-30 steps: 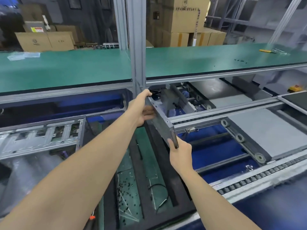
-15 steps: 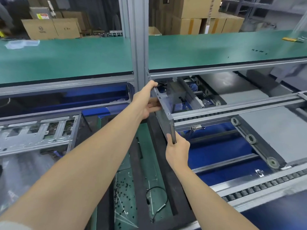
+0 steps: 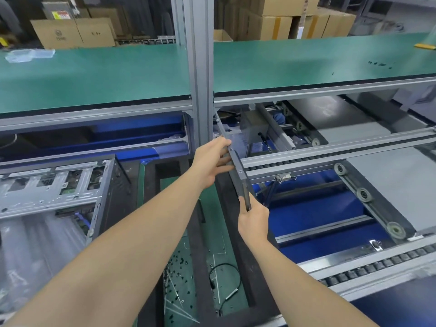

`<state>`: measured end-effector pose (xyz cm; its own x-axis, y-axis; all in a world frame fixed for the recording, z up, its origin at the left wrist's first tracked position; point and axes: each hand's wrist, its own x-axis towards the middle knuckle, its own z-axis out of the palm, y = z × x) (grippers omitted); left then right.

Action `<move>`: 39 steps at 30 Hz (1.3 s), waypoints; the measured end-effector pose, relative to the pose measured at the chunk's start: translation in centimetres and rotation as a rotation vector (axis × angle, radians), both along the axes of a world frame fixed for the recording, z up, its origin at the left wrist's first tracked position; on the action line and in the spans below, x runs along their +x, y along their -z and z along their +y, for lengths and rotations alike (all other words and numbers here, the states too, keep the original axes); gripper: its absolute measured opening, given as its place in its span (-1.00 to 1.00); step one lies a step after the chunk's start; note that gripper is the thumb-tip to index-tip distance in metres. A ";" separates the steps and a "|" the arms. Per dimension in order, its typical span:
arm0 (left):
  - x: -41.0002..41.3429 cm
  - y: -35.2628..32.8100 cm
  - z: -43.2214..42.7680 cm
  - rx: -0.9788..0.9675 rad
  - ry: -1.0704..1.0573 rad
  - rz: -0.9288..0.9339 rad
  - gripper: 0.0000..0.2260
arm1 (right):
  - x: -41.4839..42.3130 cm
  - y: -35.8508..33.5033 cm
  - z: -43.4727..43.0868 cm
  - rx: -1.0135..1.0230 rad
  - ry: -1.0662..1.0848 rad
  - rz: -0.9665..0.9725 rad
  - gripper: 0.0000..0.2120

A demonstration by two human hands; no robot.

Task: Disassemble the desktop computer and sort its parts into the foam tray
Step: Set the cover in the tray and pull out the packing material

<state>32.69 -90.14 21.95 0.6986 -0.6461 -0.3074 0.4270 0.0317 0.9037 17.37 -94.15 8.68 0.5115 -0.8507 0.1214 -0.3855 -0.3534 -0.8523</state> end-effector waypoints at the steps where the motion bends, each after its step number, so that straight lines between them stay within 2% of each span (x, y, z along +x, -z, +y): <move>1: 0.0 0.4 0.4 -0.002 0.000 -0.013 -0.76 | 0.0 0.4 0.3 0.012 -0.010 0.013 -0.65; 4: -0.1 1.6 2.1 -0.035 -0.013 -0.021 -0.73 | -0.2 1.5 1.5 0.087 -0.067 0.014 -0.31; 6: -0.2 2.2 2.9 -0.062 -0.009 -0.003 -0.69 | -0.2 2.0 1.9 0.074 -0.067 0.022 -0.21; 9: -0.3 2.2 3.2 -0.075 0.001 -0.010 -0.65 | 0.0 2.0 1.8 0.044 -0.031 0.046 -0.28; 12: -0.6 1.8 3.4 -0.039 -0.010 -0.050 -0.66 | -0.1 1.5 1.8 0.035 -0.014 0.091 -0.48; 14: -0.8 1.7 3.9 -0.008 0.013 -0.089 -0.68 | -0.3 1.5 2.1 0.029 0.049 0.134 -0.59; 16: -0.9 1.6 4.9 0.047 0.042 -0.137 -0.70 | -0.5 1.8 3.2 0.040 0.158 0.165 -0.60; 17: -0.8 1.5 5.5 0.076 0.051 -0.160 -0.73 | -0.6 2.0 3.9 0.088 0.212 0.178 -0.53; 21: 0.1 1.1 9.0 0.181 0.070 -0.277 -0.83 | 0.5 1.6 8.6 0.469 0.279 0.327 0.03; 23: 0.7 0.8 11.4 0.229 0.063 -0.346 -0.81 | 2.1 0.5 11.1 0.573 0.244 0.341 0.08; 25: 1.3 0.4 14.4 0.264 0.044 -0.400 -0.79 | 4.1 -1.2 13.9 0.619 0.153 0.318 0.00; 28: 2.5 -0.3 19.5 0.298 0.020 -0.458 -0.78 | 7.0 -3.9 17.7 0.568 0.009 0.163 -0.20; 34: 6.6 -2.2 32.1 0.377 -0.113 -0.532 -0.75 | 11.3 -11.0 25.7 0.155 -0.272 -0.056 -0.60; 37: 9.0 -2.8 38.7 0.512 -0.057 -0.702 -0.66 | 13.4 -13.7 30.4 -0.012 -0.471 -0.010 -0.70; 39: 10.6 -2.9 42.8 0.684 0.175 -0.923 -0.54 | 14.9 -14.6 33.4 -0.087 -0.634 0.142 -0.64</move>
